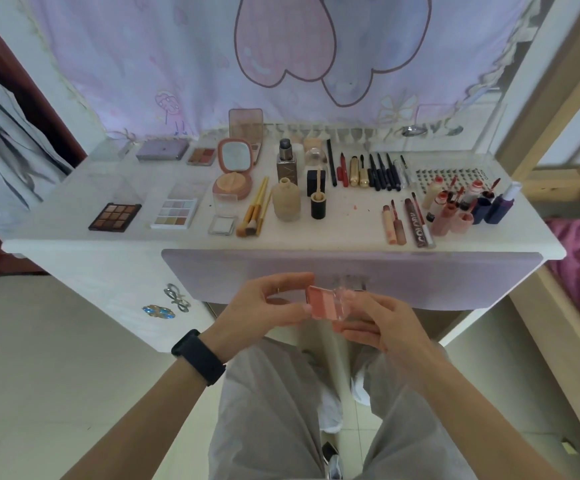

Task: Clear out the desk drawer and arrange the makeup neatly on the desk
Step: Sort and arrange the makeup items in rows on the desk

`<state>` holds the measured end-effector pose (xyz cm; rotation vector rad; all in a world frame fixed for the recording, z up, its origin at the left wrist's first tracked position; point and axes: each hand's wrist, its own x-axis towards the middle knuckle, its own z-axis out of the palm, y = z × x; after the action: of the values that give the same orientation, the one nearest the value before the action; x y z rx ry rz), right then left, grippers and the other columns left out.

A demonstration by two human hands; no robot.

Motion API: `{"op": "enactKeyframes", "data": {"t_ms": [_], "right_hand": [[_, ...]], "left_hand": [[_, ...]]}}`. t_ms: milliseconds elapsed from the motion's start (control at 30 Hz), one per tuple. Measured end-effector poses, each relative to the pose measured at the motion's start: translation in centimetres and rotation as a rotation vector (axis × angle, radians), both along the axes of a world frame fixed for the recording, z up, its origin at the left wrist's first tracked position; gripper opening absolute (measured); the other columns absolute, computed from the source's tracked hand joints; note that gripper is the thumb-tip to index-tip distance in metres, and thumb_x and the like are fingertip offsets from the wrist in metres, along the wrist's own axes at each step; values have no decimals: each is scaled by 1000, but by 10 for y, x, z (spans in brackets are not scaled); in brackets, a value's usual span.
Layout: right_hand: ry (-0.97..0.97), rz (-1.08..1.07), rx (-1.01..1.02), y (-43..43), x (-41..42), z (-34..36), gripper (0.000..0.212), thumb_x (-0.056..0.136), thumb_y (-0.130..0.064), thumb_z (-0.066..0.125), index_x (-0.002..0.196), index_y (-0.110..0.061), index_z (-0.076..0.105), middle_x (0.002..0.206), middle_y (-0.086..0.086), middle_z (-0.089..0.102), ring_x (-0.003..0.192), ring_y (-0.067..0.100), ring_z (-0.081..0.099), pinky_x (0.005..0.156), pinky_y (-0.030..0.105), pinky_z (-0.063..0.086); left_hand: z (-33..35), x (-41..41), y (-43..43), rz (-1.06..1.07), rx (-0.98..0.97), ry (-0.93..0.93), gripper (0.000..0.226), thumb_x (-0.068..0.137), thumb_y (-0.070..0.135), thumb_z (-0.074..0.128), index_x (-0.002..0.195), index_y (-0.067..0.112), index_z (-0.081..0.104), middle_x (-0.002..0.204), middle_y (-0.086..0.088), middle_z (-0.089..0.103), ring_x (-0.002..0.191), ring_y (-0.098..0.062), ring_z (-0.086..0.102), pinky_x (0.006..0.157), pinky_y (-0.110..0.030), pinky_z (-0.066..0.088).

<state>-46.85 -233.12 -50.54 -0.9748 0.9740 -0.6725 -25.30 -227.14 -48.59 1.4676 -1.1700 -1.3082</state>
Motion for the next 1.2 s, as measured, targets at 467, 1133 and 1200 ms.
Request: {"op": "enactKeyframes", "data": {"t_ms": [467,1133,1200], "right_hand": [[-116,42,-41,-9,30,12,40,63,-52,78,90,-23,83,97,13,78,90,23,76,73,25,60],[-210,162,-64,-14,55,7,41,70,-45,82,95,-12,82,105,21,75,95,34,74,74,32,62],[-168,196,-107,-12,73,13,41,73,-48,73,97,-17,82,106,16,76,98,33,74,79,34,62]], "left_hand": [[4,14,-7,-120,-219,-819,60,79,37,75,136,39,56,117,17,49,105,8,46,81,-2,34],[16,29,5,-8,-311,-926,57,77,49,78,131,36,63,105,7,53,102,-6,44,87,-9,33],[20,46,18,79,-291,-871,57,75,49,80,129,37,65,107,9,54,103,-4,47,92,-13,39]]}}
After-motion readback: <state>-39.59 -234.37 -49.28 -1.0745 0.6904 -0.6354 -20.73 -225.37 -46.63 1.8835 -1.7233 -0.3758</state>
